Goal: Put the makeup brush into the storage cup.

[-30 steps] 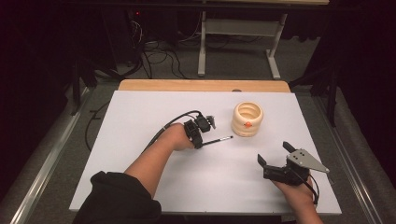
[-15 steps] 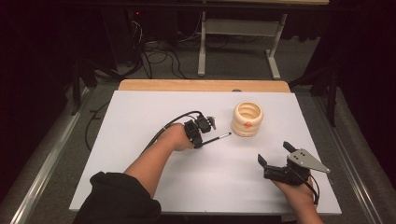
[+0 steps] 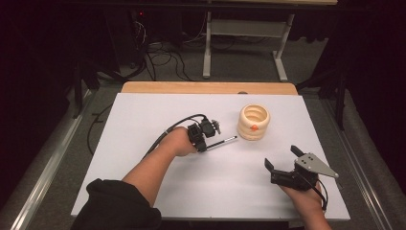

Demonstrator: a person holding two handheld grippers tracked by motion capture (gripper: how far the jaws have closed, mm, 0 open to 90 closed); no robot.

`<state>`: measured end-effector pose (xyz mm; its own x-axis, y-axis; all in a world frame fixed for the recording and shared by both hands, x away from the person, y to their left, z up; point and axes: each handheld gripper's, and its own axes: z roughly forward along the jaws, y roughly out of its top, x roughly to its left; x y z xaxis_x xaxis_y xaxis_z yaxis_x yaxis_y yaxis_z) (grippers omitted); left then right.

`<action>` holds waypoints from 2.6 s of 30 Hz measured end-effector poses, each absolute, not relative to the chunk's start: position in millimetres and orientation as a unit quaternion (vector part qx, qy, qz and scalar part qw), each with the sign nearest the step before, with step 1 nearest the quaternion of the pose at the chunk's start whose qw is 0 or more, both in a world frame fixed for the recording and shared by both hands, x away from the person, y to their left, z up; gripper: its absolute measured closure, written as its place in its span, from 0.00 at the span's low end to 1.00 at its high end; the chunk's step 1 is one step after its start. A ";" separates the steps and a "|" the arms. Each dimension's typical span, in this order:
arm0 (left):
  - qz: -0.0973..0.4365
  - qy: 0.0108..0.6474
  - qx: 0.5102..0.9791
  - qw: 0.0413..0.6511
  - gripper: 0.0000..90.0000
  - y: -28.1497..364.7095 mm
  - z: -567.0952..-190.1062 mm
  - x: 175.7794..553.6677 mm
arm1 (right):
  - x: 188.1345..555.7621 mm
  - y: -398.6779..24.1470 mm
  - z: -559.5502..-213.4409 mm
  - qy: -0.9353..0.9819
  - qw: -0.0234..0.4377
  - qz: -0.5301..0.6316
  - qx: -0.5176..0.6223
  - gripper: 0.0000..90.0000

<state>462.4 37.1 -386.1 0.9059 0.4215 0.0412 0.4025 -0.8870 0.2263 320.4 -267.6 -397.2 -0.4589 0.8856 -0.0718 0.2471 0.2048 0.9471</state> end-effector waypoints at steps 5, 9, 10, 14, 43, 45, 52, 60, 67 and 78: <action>0.045 0.221 0.968 0.111 0.94 45.9 -382.1 458.2 | 320.2 -267.3 -397.0 0.702 0.328 0.485 0.404 0.01; 0.048 0.232 0.964 0.116 0.94 60.0 -379.7 454.5 | 320.1 -267.1 -396.8 0.702 0.330 0.486 0.402 0.01; 0.048 0.235 0.964 0.117 0.94 62.9 -379.3 453.7 | 319.9 -267.0 -396.6 0.702 0.330 0.486 0.402 0.01; 0.050 0.248 0.960 0.122 0.94 80.1 -377.2 448.1 | 319.8 -266.9 -396.5 0.702 0.330 0.486 0.403 0.01; 0.042 0.316 0.934 0.162 0.94 150.7 -389.2 410.4 | 320.3 -264.5 -397.2 0.703 0.330 0.485 0.403 0.01; 0.044 0.320 0.930 0.177 0.94 154.4 -391.6 408.8 | 320.5 -264.8 -397.5 0.704 0.330 0.483 0.402 0.01; 0.044 0.332 0.913 0.231 0.94 163.2 -392.5 400.6 | 320.0 -264.1 -397.2 0.704 0.331 0.483 0.403 0.01; 0.052 0.350 0.890 0.287 0.94 167.2 -397.0 393.2 | 319.7 -263.5 -396.8 0.704 0.329 0.484 0.402 0.01; 0.075 0.355 0.876 0.318 0.94 165.4 -400.2 386.8 | 319.9 -263.2 -397.0 0.704 0.329 0.484 0.403 0.01; 0.087 0.361 0.852 0.368 0.94 162.1 -406.1 374.0 | 319.8 -262.4 -397.3 0.705 0.329 0.482 0.402 0.01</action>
<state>374.0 162.1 -406.1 0.7242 0.6796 -0.1172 0.5511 -0.4682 0.6907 319.8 -262.4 -397.3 -0.4597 0.8847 -0.0767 0.2489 0.2113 0.9452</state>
